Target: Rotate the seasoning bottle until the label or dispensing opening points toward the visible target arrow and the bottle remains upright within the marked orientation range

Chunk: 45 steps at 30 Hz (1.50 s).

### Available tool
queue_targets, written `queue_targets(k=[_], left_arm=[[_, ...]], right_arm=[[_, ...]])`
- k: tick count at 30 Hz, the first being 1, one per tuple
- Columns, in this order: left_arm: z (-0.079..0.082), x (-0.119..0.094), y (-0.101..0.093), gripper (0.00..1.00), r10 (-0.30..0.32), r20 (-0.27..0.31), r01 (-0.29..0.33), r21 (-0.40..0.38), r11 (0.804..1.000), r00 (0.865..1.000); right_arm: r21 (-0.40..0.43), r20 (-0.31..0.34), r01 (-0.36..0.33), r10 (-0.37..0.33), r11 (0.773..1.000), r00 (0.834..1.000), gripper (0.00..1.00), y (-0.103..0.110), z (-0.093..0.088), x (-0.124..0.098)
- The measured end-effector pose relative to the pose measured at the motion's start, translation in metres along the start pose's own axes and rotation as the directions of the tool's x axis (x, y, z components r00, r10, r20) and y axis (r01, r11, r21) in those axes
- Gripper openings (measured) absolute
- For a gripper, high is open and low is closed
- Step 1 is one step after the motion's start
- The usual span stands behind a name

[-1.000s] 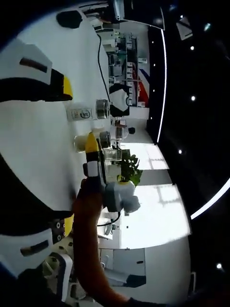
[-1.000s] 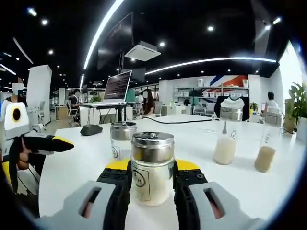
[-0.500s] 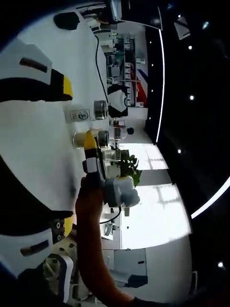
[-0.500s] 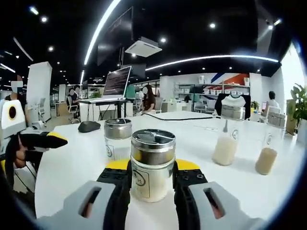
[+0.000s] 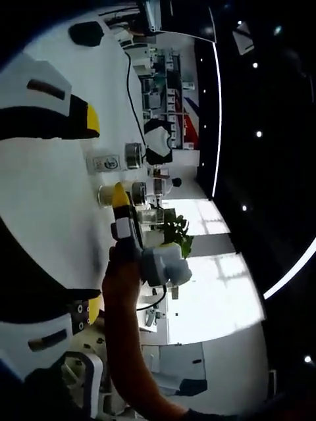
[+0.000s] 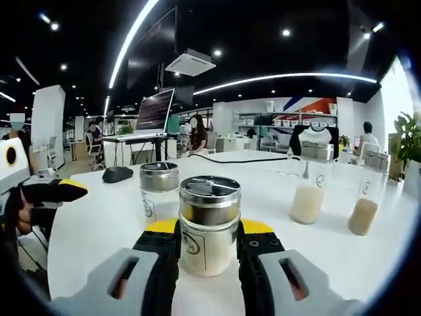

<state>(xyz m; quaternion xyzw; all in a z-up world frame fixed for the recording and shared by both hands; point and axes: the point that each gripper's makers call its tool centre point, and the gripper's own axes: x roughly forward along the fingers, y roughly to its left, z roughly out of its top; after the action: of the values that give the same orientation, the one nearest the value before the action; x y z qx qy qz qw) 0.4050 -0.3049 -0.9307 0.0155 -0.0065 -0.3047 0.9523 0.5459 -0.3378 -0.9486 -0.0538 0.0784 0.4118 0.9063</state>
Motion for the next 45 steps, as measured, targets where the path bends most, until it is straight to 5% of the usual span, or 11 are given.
queue_targets(k=[21, 25, 34, 45], left_arm=[[-0.002, 0.0, 0.001, 1.0, -0.001, -0.003, 0.001, -0.003, 1.0, 1.0], [-0.002, -0.001, 0.003, 1.0, 0.002, -0.003, -0.002, -0.004, 1.0, 1.0], [-0.003, -0.002, 0.006, 1.0, 0.007, -0.001, -0.007, -0.014, 1.0, 1.0], [0.0, -0.006, 0.013, 0.99, 0.013, 0.005, -0.013, -0.014, 1.0, 1.0]], right_arm=[[-0.075, -0.01, -0.006, 0.005, 0.997, 1.0, 0.32, 0.004, -0.001, -0.005], [-0.096, 0.002, -0.01, 0.01, 0.995, 1.0, 0.39, 0.004, 0.004, -0.01], [-0.151, -0.029, -0.002, -0.003, 0.989, 1.0, 0.31, 0.004, 0.002, -0.014], [-0.166, -0.036, -0.072, 0.067, 0.984, 0.997, 0.31, 0.005, 0.001, -0.016]])
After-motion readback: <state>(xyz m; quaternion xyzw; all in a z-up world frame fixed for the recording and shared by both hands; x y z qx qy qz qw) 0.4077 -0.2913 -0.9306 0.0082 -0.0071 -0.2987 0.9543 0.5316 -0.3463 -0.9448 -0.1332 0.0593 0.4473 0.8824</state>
